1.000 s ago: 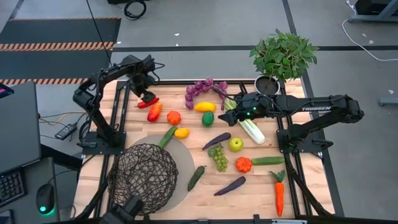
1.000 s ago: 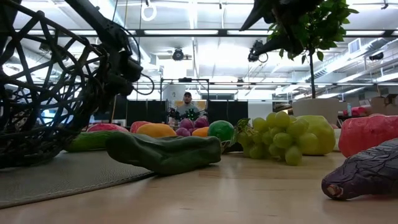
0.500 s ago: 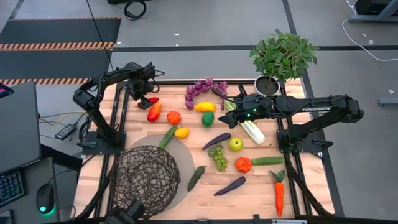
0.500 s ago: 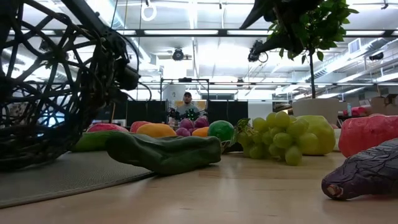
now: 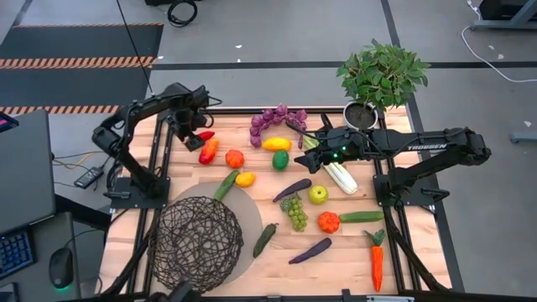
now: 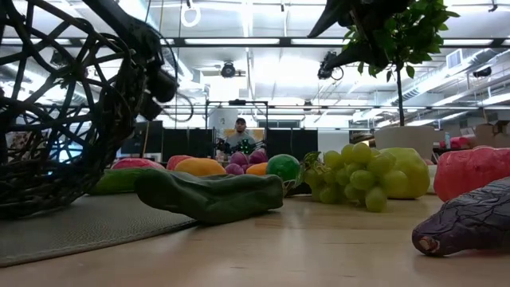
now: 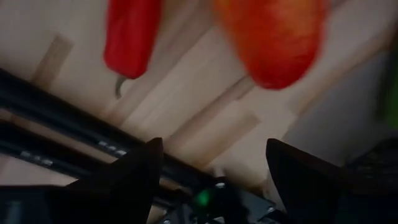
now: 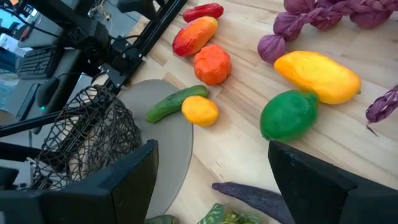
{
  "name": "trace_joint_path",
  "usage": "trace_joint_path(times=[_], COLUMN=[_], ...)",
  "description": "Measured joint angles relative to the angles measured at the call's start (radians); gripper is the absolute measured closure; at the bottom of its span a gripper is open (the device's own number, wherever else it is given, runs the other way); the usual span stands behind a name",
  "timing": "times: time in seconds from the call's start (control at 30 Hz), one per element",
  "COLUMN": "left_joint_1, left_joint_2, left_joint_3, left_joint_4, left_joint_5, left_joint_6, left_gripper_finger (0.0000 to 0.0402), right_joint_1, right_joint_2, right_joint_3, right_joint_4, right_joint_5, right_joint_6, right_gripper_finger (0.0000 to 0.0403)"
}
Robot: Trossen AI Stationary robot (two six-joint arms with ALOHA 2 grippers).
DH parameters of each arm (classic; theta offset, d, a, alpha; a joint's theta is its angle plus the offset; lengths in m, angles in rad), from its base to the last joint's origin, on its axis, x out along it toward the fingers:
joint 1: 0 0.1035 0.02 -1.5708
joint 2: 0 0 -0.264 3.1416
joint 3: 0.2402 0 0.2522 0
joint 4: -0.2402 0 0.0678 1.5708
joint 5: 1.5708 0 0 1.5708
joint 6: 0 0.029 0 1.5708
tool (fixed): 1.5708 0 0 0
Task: Build produce basket
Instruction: Put the green apple into the black basket
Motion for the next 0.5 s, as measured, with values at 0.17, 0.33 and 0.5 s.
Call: trace_joint_path(times=[0.17, 0.33, 0.5], left_joint_1=[-0.055, -0.088, -0.144], left_joint_2=[-0.030, 0.005, 0.008], left_joint_3=[-0.029, -0.090, -0.096], left_joint_4=[0.083, 0.167, 0.248], left_joint_5=[0.052, -0.014, -0.469], left_joint_6=[0.080, 0.051, 0.012], left_gripper_finger=[0.0111, 0.0111, 0.0111], right_joint_1=[0.000, 0.000, 0.000], right_joint_2=[0.000, 0.000, 0.000], right_joint_3=[0.000, 0.000, 0.000], right_joint_4=[0.000, 0.001, 0.003], right_joint_5=[0.017, 0.026, 0.026], right_joint_6=[0.000, 0.002, 0.011], right_gripper_finger=[0.0096, 0.0096, 0.0096])
